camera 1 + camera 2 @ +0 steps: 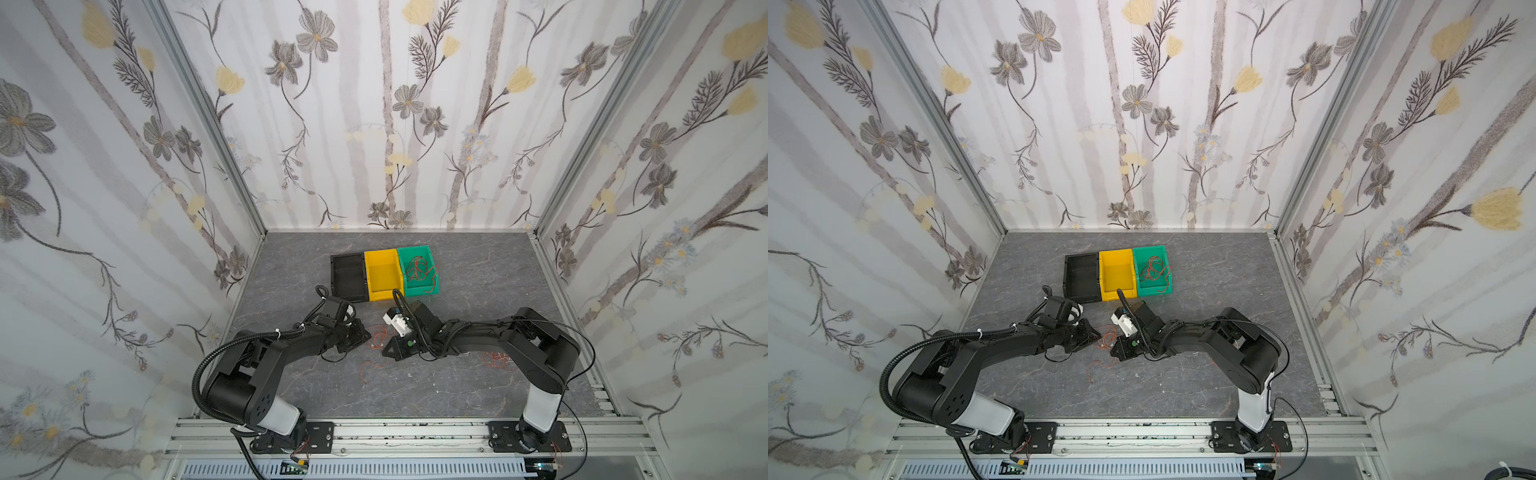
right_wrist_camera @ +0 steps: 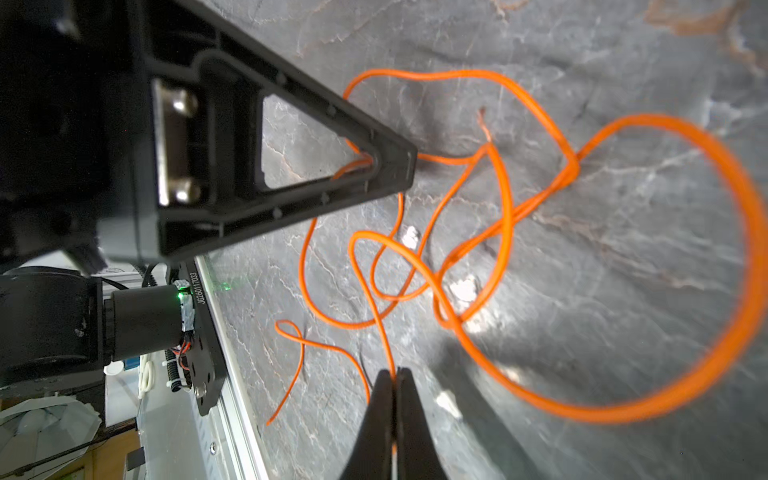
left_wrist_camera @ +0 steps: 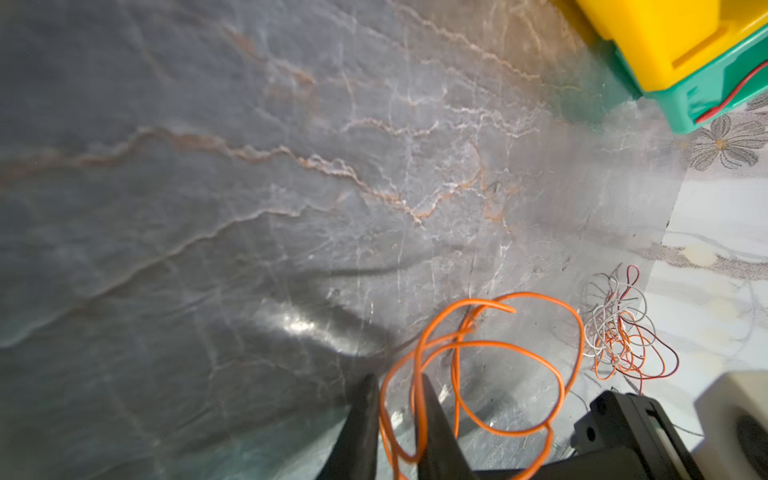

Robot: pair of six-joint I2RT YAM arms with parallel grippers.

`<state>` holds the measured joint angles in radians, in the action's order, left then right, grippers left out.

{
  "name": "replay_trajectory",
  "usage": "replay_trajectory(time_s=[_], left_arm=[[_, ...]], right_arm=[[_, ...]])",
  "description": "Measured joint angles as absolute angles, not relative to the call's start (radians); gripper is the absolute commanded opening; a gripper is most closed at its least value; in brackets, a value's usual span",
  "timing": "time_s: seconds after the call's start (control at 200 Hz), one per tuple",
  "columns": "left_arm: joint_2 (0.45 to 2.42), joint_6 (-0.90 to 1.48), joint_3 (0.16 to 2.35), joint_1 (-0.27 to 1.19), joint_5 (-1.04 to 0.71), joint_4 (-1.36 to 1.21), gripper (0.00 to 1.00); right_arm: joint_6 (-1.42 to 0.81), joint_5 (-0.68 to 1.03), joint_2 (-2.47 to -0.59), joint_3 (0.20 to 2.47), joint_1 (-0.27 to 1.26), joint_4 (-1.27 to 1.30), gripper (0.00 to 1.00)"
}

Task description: Untangle the cables

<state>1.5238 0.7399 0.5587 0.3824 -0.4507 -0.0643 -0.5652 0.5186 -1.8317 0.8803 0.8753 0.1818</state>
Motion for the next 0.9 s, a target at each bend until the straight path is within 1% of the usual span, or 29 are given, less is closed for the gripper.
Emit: replay_trajectory(time_s=[0.1, 0.26, 0.5, 0.6, 0.774, 0.904], left_arm=[[1.527, 0.737, 0.56, 0.382, -0.437, -0.064, 0.04], [1.486, 0.72, 0.56, 0.377, -0.356, -0.011, 0.0], [1.389, 0.671, 0.571, 0.337, -0.277, 0.116, 0.0], [1.339, 0.653, 0.571, 0.318, -0.257, 0.158, 0.0], [1.277, 0.631, 0.564, 0.28, -0.236, 0.208, 0.0], [1.268, 0.63, 0.562, 0.268, -0.229, 0.216, 0.0]], right_arm=[[-0.564, 0.508, -1.782, 0.859, 0.868, 0.162, 0.0], [-0.559, 0.45, -1.671, 0.819, 0.829, 0.084, 0.0], [-0.511, 0.308, -1.462, 0.789, 0.711, -0.122, 0.0], [-0.494, 0.245, -1.37, 0.778, 0.643, -0.212, 0.0], [-0.489, 0.15, -1.227, 0.738, 0.471, -0.326, 0.0], [-0.489, 0.131, -1.156, 0.735, 0.38, -0.376, 0.0]])
